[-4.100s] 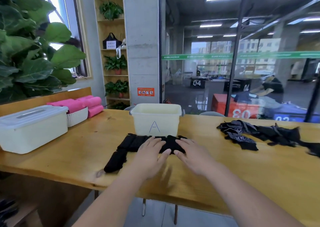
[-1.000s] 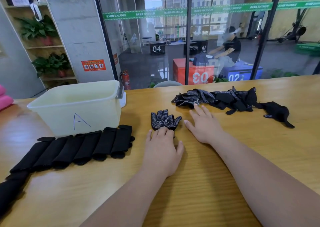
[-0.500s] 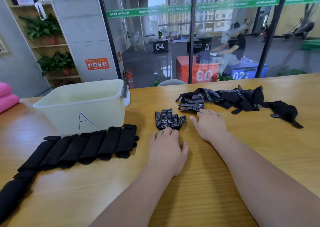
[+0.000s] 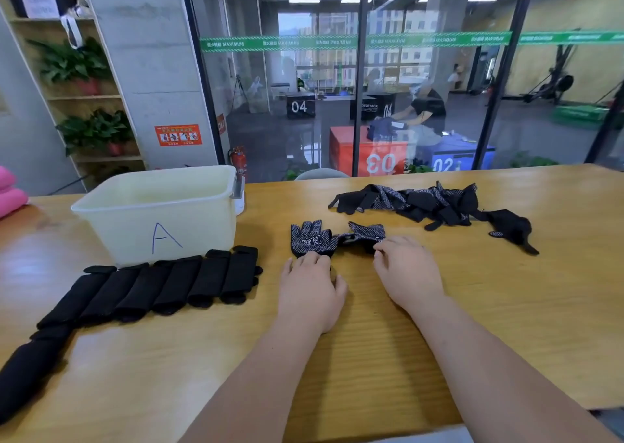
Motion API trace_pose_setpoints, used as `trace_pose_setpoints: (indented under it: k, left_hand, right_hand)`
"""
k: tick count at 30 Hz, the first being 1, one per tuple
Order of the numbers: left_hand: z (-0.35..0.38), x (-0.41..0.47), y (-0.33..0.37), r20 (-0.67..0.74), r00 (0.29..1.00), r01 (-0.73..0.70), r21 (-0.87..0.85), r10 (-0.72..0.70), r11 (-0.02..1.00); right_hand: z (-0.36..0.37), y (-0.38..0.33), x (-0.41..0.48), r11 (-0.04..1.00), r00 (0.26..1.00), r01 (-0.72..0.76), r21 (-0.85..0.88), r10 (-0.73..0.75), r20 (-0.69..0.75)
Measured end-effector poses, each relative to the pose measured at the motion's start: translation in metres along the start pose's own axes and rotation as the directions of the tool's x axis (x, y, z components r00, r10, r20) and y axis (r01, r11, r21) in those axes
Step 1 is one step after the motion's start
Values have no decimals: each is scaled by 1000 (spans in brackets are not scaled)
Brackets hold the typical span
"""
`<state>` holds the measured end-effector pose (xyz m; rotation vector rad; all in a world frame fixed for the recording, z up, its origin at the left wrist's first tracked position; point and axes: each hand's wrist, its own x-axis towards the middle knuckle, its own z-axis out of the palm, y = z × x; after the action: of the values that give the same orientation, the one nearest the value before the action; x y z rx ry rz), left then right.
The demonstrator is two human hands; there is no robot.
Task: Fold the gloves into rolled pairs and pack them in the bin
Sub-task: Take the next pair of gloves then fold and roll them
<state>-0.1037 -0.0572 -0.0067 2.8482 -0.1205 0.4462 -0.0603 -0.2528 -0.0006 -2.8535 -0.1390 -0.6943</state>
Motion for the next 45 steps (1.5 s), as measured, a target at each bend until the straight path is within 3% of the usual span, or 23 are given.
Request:
trace_pose_setpoints:
  k: [10, 14, 18, 21, 26, 35, 39, 45]
  left_hand:
    - [0, -2, 0, -39, 997, -58, 62, 60, 996]
    - [5, 2, -2, -36, 984, -174, 4, 174, 985]
    - [5, 5, -3, 44, 956, -287, -50, 289, 957]
    - [7, 8, -3, 124, 942, -308, -54, 312, 950]
    - [6, 15, -1, 193, 927, -315, -57, 320, 947]
    - [8, 18, -4, 176, 927, -324, -70, 331, 944]
    - [7, 18, -3, 172, 927, -325, -69, 332, 943]
    - [7, 17, -3, 179, 927, -322, -70, 329, 944]
  right_hand:
    - [-4, -4, -4, 995, 960, 82, 64, -96, 263]
    - [3, 8, 11, 992, 922, 90, 88, -116, 370]
    - [4, 22, 24, 969, 946, 38, 243, -113, 304]
    - [3, 44, 37, 991, 959, 59, 120, -90, 268]
    - [-2, 104, 37, 989, 938, -96, -115, 129, 323]
    - [-29, 167, 29, 879, 838, -403, -254, 466, 284]
    - [-26, 173, 28, 845, 796, -479, -236, 532, 289]
    - [-22, 174, 28, 842, 810, -487, -232, 535, 242]
